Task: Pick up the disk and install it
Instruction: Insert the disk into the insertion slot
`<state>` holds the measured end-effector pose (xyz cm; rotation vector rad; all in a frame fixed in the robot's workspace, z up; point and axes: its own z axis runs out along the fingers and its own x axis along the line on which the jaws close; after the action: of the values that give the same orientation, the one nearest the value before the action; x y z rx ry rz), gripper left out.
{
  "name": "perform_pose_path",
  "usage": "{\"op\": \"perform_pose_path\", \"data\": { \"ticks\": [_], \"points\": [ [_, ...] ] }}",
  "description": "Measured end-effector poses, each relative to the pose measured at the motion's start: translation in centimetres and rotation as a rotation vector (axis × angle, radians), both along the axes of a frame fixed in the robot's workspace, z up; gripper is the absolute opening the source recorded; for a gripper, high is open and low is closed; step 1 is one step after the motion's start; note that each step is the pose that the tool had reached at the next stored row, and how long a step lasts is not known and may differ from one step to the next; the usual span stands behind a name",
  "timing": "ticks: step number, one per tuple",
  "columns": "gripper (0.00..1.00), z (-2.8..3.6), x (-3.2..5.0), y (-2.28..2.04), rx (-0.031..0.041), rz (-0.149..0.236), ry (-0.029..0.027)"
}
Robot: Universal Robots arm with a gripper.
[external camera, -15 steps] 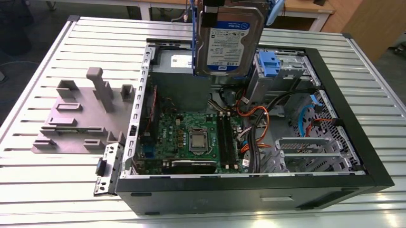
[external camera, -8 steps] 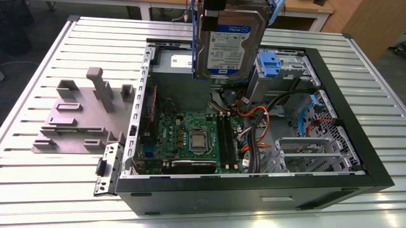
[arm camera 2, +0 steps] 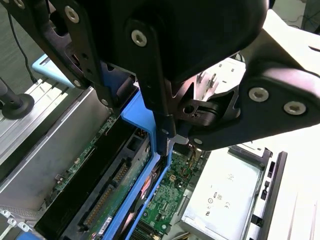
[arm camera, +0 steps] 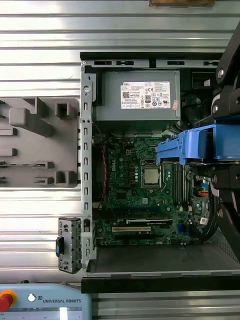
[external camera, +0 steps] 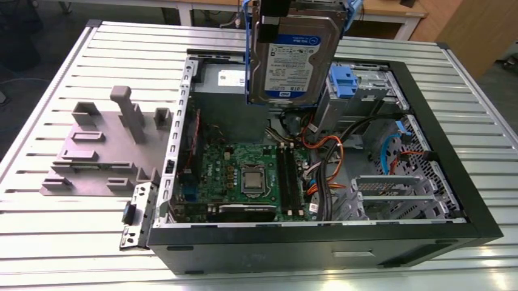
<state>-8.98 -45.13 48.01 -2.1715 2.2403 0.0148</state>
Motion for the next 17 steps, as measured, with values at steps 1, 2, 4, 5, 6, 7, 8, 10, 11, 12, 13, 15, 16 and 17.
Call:
{"op": "perform_pose_path", "data": {
  "ticks": [1, 2, 4, 5, 6, 7, 8, 10, 11, 12, 13, 15, 16, 17],
  "points": [
    [0.36, 0.0, 0.0, 0.0, 0.0, 0.0, 0.0],
    [0.36, 0.0, 0.0, 0.0, 0.0, 0.0, 0.0],
    [0.36, 0.0, 0.0, -0.03, 0.0, 0.0, 0.0],
    [0.36, 0.0, 0.0, -0.05, 0.0, 0.0, 0.0],
    [0.36, 0.0, 0.0, -0.05, 0.0, 0.0, 0.0],
    [0.36, 0.0, 0.0, -0.05, 0.0, 0.0, 0.0],
    [0.36, 0.0, 0.0, -0.05, 0.0, 0.0, 0.0],
    [0.36, 0.0, 0.0, -0.05, 0.0, 0.0, 0.0],
    [0.36, 0.0, 0.0, -0.05, 0.0001, 0.0, 0.0],
    [0.36, 0.0, 0.0, -0.05, 0.0, 0.0, 0.0],
    [0.36, 0.0, 0.0, -0.06, 0.0, 0.0, 0.0],
    [0.36, 0.0, 0.01, -0.15, 0.0, 0.0, 0.0],
    [0.36, 0.0, 0.01, -0.23, 0.0, 0.0, 0.0],
    [0.36, 0.0, 0.0, -0.33, 0.0, 0.0, -0.0001]
  ]
}}
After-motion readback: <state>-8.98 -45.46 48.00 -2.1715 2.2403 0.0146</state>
